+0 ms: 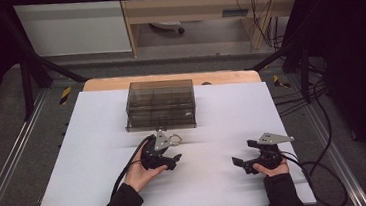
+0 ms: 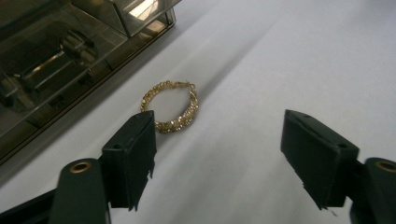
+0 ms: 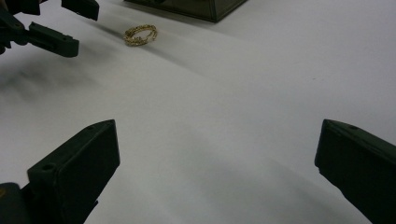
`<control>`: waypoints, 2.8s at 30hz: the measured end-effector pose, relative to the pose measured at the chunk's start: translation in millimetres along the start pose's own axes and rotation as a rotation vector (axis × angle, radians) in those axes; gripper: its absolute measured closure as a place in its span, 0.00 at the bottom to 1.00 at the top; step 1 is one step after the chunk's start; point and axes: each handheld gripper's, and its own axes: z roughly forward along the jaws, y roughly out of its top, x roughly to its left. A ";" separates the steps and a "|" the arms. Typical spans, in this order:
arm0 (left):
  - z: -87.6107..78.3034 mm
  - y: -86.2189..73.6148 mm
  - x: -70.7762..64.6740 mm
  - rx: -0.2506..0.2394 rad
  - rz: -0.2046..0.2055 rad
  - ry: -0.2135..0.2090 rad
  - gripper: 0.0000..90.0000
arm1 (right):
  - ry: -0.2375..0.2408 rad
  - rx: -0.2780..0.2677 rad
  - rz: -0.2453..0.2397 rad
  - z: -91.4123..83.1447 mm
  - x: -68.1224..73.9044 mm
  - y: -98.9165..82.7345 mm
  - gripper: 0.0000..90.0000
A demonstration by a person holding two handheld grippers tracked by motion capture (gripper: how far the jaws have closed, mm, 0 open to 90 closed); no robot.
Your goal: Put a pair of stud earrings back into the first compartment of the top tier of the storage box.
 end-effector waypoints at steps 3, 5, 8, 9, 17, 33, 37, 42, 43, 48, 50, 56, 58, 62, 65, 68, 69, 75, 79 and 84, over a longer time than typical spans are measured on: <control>5.0 3.2 0.9 0.005 -0.006 0.006 0.38 | 0.000 0.000 -0.002 0.1 -0.1 0.0 0.01; 8.6 4.5 1.6 0.010 -0.010 0.011 0.41 | 0.000 0.000 -0.002 0.2 -0.1 0.0 0.01; 13.7 5.4 3.7 0.022 -0.026 0.005 0.45 | 0.000 0.000 -0.002 0.2 -0.3 0.0 0.01; 15.2 5.4 4.5 0.024 -0.034 0.003 0.46 | 0.000 0.001 -0.001 0.2 -0.3 0.1 0.01; 21.4 5.3 9.5 0.016 -0.049 0.021 0.58 | 0.000 0.000 -0.002 0.2 -0.3 0.1 0.01; 32.2 6.1 14.4 0.006 -0.053 0.015 0.73 | 0.001 -0.001 -0.002 0.0 -0.3 0.1 0.01; 34.0 4.9 16.2 0.023 -0.070 0.015 0.75 | 0.000 0.000 0.000 -0.2 -0.2 0.2 0.01; 36.9 4.8 17.8 0.030 -0.083 0.015 0.78 | 0.001 0.000 -0.002 0.0 -0.4 0.2 0.01; 37.6 4.7 17.8 0.031 -0.085 0.014 0.79 | 0.001 0.000 -0.002 0.1 -0.4 0.2 0.01; 38.0 4.2 18.8 0.039 -0.091 0.011 0.81 | 0.000 -0.002 0.001 -0.1 -0.3 0.3 0.01; 37.9 4.2 19.0 0.040 -0.099 0.006 0.83 | 0.001 0.000 -0.002 -0.1 -0.3 0.2 0.01; 38.8 4.0 19.0 0.044 -0.103 -0.003 0.87 | 0.001 0.000 -0.002 0.0 -0.4 0.2 0.01; 38.8 4.1 18.8 0.045 -0.101 -0.006 0.89 | 0.001 0.000 -0.001 0.2 -0.2 0.1 0.01; 37.6 4.9 18.3 0.041 -0.101 -0.011 0.93 | 0.001 0.000 0.000 0.2 -0.3 0.2 0.01; 36.2 5.5 18.3 0.043 -0.098 -0.012 0.95 | 0.001 0.001 -0.002 0.4 -0.3 0.1 0.01; 35.8 5.5 18.5 0.045 -0.100 -0.014 0.95 | 0.001 0.001 -0.003 0.4 -0.4 0.1 0.01; 35.7 5.5 18.6 0.046 -0.100 -0.016 0.95 | 0.001 0.000 -0.003 0.4 -0.4 0.1 0.01; 33.0 6.3 18.0 0.041 -0.090 -0.029 0.96 | 0.001 0.002 -0.003 0.4 -0.4 0.0 0.01; 31.0 7.7 16.6 0.037 -0.084 -0.032 0.96 | 0.001 0.000 -0.002 0.3 -0.3 0.1 0.01; 27.6 9.1 15.3 0.035 -0.075 -0.040 0.96 | 0.001 0.001 -0.001 0.3 -0.3 0.1 0.01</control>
